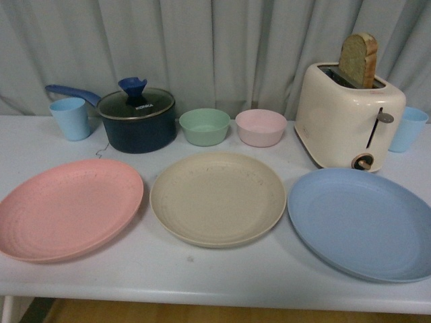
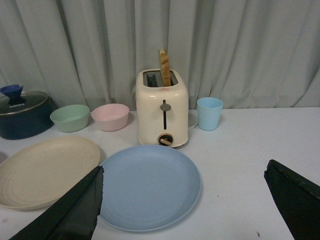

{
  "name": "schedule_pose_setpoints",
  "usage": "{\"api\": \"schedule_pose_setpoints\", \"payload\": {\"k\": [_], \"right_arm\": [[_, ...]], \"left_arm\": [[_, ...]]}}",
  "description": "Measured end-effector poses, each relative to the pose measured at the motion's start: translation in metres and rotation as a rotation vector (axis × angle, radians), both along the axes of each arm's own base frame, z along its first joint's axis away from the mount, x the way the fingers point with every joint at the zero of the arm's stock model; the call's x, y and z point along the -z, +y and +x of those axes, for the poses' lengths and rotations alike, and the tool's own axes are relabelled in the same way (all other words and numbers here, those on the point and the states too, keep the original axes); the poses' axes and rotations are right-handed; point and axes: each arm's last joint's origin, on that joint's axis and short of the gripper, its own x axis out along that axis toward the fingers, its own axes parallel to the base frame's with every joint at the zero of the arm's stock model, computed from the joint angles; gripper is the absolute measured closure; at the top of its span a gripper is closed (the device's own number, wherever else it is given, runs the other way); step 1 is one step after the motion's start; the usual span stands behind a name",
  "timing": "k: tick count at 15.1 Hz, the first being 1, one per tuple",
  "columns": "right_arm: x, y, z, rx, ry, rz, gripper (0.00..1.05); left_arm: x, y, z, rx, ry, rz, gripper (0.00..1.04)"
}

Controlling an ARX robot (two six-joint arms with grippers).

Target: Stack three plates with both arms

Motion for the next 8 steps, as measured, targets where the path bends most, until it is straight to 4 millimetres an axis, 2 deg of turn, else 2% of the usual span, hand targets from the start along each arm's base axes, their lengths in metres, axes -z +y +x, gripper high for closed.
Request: {"api": "schedule_pose_setpoints", "payload": {"k": [1, 2, 3, 5, 6, 7, 8], "right_arm": [[0.000, 0.000, 0.000, 0.000, 0.000, 0.000, 0.06], [0.000, 0.000, 0.000, -0.002, -0.001, -0.001, 0.06], [0.000, 0.000, 0.000, 0.000, 0.001, 0.000, 0.06], [0.000, 0.000, 0.000, 0.000, 0.000, 0.000, 0.06], [0.000, 0.000, 0.000, 0.000, 0.000, 0.000, 0.06], [0.000, 0.000, 0.000, 0.000, 0.000, 0.000, 0.06], [0.000, 0.000, 0.000, 0.000, 0.000, 0.000, 0.06]], "left_arm": [[0.001, 0.000, -0.001, -0.055, 0.148, -0.020, 0.07], [-0.009, 0.004, 0.012, -0.190, 0.401, -0.037, 0.07], [-0.020, 0.008, 0.029, -0.214, 0.385, -0.051, 0.07], [-0.037, 0.008, 0.083, -0.124, 0.355, -0.061, 0.07], [-0.038, 0.007, 0.117, -0.083, 0.367, -0.061, 0.07], [-0.037, 0.006, 0.160, -0.037, 0.388, -0.061, 0.07], [-0.032, 0.007, 0.190, -0.040, 0.421, -0.056, 0.07]]}}
